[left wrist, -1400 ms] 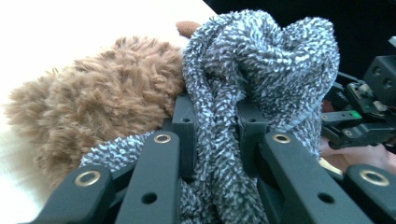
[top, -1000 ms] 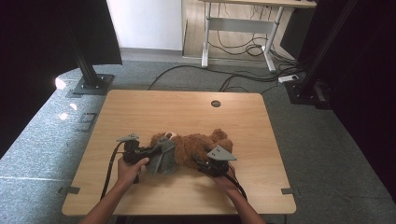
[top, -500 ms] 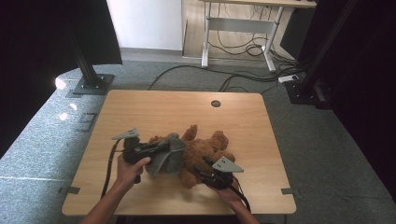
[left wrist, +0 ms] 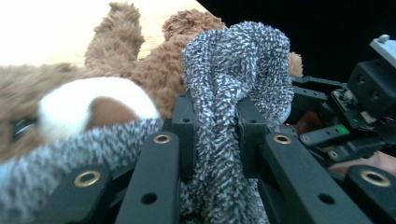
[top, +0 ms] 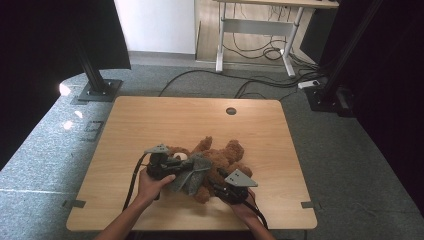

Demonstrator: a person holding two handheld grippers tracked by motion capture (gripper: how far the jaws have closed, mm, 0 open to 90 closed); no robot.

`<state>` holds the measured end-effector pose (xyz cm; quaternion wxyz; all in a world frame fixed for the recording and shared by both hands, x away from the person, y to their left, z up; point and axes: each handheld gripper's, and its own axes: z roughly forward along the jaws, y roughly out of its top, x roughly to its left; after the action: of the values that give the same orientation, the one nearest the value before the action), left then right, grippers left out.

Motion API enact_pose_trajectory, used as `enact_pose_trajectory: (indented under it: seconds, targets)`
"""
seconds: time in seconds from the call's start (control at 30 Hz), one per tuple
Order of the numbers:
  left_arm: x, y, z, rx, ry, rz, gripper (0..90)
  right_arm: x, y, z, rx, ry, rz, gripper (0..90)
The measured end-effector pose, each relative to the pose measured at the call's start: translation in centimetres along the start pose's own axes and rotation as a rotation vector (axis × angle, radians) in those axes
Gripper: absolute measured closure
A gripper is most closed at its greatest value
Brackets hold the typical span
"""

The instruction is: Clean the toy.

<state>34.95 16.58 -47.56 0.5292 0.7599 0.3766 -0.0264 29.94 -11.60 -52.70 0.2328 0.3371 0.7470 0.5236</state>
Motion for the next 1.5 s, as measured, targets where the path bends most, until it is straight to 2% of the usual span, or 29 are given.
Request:
enact_pose_trajectory:
  seconds: [0.1, 0.2, 0.3, 0.47, 0.53, 0.7, 1.03, 1.17, 1.27, 1.5]
  targets:
    - [0.4, -0.5, -1.1, -0.022, 0.007, -0.006, 73.9, 0.1, -0.1, 0.1, -0.003, -0.018, -0.015, 50.1]
    - [1.2, -1.2, -2.4, -0.031, 0.03, -0.026, 73.6, 0.0, -0.1, 0.1, -0.008, -0.025, -0.008, 50.0]
    - [2.3, -2.1, -3.5, -0.038, 0.016, -0.08, 72.4, -0.1, -0.2, 0.1, -0.012, -0.016, 0.006, 49.8]
    - [2.5, -2.9, -4.3, -0.048, 0.043, -0.071, 71.6, -0.2, -0.2, -0.4, -0.006, 0.007, 0.035, 49.9]
    - [2.7, -3.1, -4.2, -0.046, 0.027, -0.09, 71.4, -0.3, -0.5, -0.5, 0.0, 0.003, 0.025, 49.9]
    - [3.1, -3.1, -3.4, -0.038, 0.035, -0.085, 71.5, 0.0, -0.6, -0.3, 0.01, -0.019, -0.014, 49.9]
    - [4.2, -1.8, -2.2, -0.046, 0.073, -0.079, 72.2, -0.8, -0.3, 1.4, -0.011, -0.048, -0.051, 50.0]
    - [4.7, -1.3, -1.5, -0.052, 0.091, -0.077, 72.5, -1.5, -0.1, 2.2, -0.028, -0.06, -0.046, 49.9]
    - [5.1, -1.0, -1.0, -0.057, 0.114, -0.055, 72.7, -2.0, -0.1, 2.9, -0.044, -0.066, -0.044, 49.9]
    - [6.6, 0.9, 0.2, -0.063, 0.143, -0.062, 72.8, -3.5, 1.1, 4.8, -0.033, -0.1, -0.033, 49.9]
